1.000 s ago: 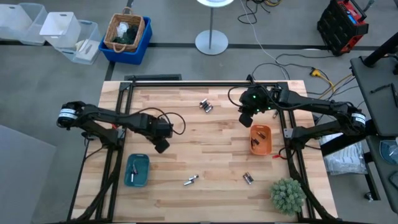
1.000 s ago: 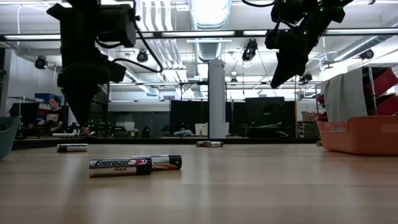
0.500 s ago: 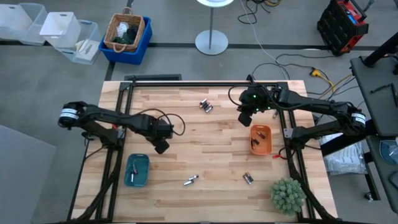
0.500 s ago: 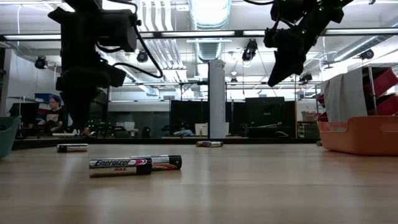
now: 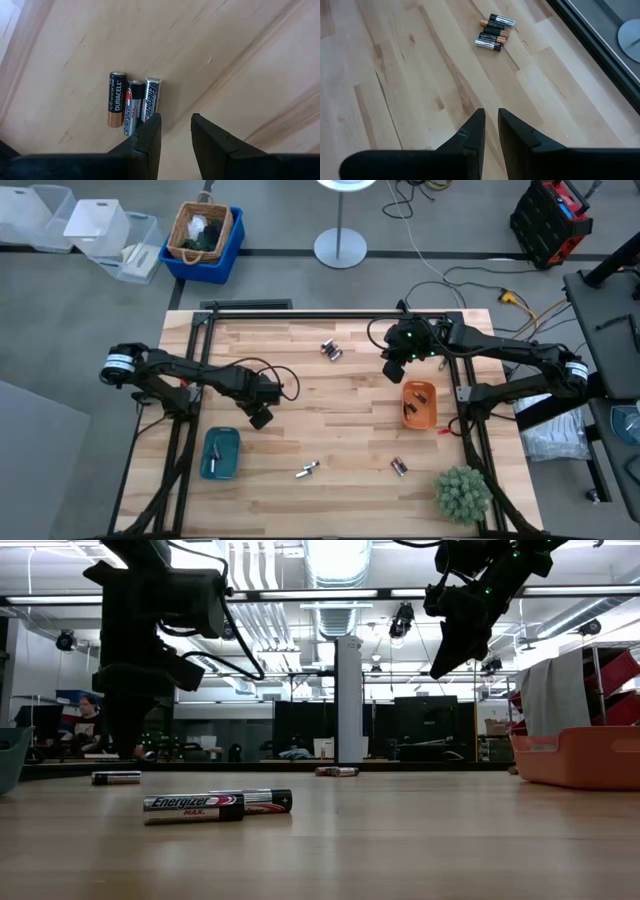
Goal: Sort batteries
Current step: Put the silver battery into the blue bin
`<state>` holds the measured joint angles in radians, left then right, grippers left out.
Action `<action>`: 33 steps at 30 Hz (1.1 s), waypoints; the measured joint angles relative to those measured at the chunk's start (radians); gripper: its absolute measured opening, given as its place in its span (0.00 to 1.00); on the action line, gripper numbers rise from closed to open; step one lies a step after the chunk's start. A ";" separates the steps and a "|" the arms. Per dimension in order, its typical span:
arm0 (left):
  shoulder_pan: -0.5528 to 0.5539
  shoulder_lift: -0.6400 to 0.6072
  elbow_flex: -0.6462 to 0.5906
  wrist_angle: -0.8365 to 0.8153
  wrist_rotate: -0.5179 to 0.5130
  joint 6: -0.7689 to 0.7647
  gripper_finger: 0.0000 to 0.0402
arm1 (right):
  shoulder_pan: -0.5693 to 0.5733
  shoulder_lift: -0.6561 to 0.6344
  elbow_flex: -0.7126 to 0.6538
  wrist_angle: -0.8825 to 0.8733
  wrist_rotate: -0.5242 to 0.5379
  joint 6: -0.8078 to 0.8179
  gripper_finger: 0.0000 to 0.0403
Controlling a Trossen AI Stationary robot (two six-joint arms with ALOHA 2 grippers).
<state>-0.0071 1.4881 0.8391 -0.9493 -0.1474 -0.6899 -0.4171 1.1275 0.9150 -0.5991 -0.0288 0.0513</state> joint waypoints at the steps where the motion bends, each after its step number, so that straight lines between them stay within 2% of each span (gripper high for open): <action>1: 0.000 0.000 0.000 0.000 0.000 0.000 0.22 | 0.000 0.000 0.000 0.000 0.000 0.000 0.11; 16: -0.001 0.000 -0.070 0.054 -0.001 0.006 0.22 | 0.000 0.000 0.000 0.006 0.000 -0.001 0.12; 33: 0.000 0.000 -0.071 0.067 0.000 0.027 0.22 | 0.000 0.000 0.000 0.007 0.000 0.008 0.12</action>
<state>-0.0067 1.4879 0.7685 -0.8821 -0.1478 -0.6632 -0.4171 1.1275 0.9150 -0.5918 -0.0284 0.0589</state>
